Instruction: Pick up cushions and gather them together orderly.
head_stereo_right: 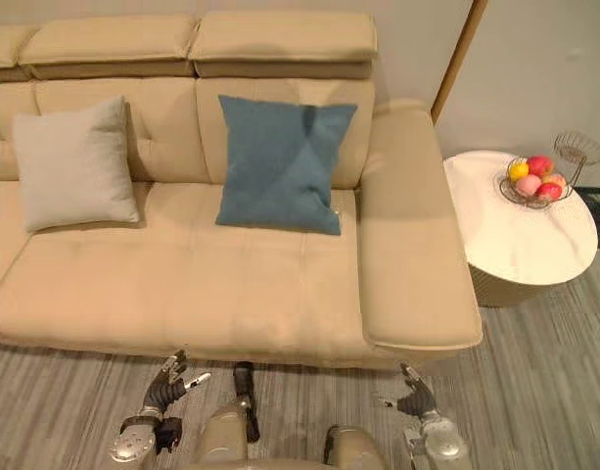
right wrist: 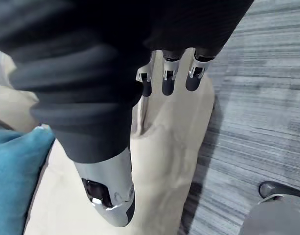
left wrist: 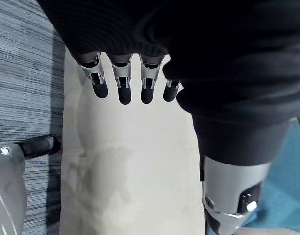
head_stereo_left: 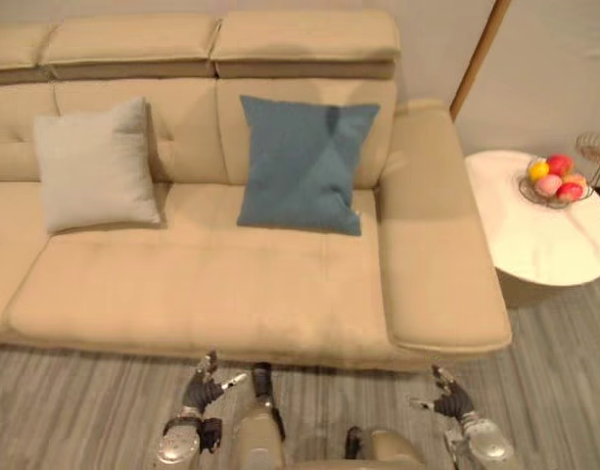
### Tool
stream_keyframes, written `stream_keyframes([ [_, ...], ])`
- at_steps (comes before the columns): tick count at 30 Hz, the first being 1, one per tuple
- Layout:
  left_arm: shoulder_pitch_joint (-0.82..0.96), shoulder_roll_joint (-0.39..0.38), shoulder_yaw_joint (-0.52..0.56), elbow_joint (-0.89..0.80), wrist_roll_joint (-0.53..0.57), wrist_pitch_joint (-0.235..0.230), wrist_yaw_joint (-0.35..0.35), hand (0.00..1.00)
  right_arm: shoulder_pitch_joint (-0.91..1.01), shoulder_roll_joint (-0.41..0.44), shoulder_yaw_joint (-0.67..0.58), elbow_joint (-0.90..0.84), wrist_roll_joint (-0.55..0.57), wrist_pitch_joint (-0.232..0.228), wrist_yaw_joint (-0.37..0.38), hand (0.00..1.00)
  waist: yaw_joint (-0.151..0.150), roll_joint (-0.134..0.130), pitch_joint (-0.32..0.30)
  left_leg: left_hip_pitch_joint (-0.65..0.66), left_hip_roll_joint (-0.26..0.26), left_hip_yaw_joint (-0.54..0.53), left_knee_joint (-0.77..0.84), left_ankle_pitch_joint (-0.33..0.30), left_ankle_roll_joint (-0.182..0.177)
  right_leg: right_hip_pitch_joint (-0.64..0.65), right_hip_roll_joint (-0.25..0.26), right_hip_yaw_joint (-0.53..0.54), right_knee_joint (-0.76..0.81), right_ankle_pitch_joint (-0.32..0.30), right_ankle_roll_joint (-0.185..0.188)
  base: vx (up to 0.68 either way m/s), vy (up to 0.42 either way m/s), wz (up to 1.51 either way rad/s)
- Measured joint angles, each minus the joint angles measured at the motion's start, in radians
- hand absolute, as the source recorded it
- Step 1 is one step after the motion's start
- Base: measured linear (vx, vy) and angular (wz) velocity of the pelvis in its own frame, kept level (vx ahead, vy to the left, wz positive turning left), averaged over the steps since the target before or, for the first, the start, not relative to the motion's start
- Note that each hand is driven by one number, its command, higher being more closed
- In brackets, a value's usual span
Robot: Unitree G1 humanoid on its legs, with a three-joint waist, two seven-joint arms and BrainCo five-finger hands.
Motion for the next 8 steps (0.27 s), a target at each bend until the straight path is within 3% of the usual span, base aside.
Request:
stream_keyframes([
  [1,0.0,0.0,0.0,0.0,0.0,0.0,0.0,0.0,0.002,0.001,-0.006,0.0,0.001,0.0,-0.001,0.0,-0.001,-0.004,-0.001,-0.002,-0.007,0.0,0.049,-0.009,0.013,-0.002,-0.007,-0.002,-0.007,0.007,-0.001,-0.32,-0.055,0.2],
  [3,0.001,0.0,0.005,0.0,0.0,0.0,0.001,0.0,0.002,-0.001,-0.035,0.003,0.006,0.002,-0.001,0.0,0.001,-0.004,-0.003,0.003,-0.021,-0.002,0.216,-0.06,0.073,-0.013,-0.023,-0.004,-0.044,0.048,0.001,-0.22,0.009,0.06],
  [4,0.0,0.0,0.009,0.002,0.0,0.0,0.0,0.0,0.001,0.003,-0.041,0.003,0.006,0.003,0.0,0.0,0.002,-0.002,-0.004,0.026,-0.022,-0.002,0.267,-0.106,0.076,-0.014,-0.023,-0.003,-0.069,0.07,0.011,-0.12,0.049,0.05],
  [6,0.0,0.0,0.011,0.021,0.0,0.001,0.0,0.0,0.0,0.011,-0.045,0.016,0.006,0.003,0.002,0.0,0.001,0.002,-0.007,0.11,-0.038,-0.005,0.198,-0.172,0.043,-0.015,-0.021,-0.002,-0.119,0.111,0.037,-0.1,0.087,0.08],
  [7,0.0,-0.003,0.011,0.029,0.0,0.001,0.0,0.0,0.001,0.011,-0.055,0.025,0.006,0.004,0.003,0.0,0.001,0.019,-0.018,0.163,-0.049,-0.01,0.093,-0.178,0.03,-0.019,-0.017,-0.005,-0.137,0.131,0.051,-0.1,0.148,0.02],
  [8,-0.006,-0.001,0.014,0.042,0.0,0.002,0.0,0.0,-0.007,0.018,-0.068,0.042,0.006,0.006,0.002,0.0,0.001,0.008,-0.022,0.193,-0.071,-0.005,0.008,-0.163,0.01,-0.024,-0.027,0.0,-0.157,0.153,0.065,-0.07,0.116,0.01],
])
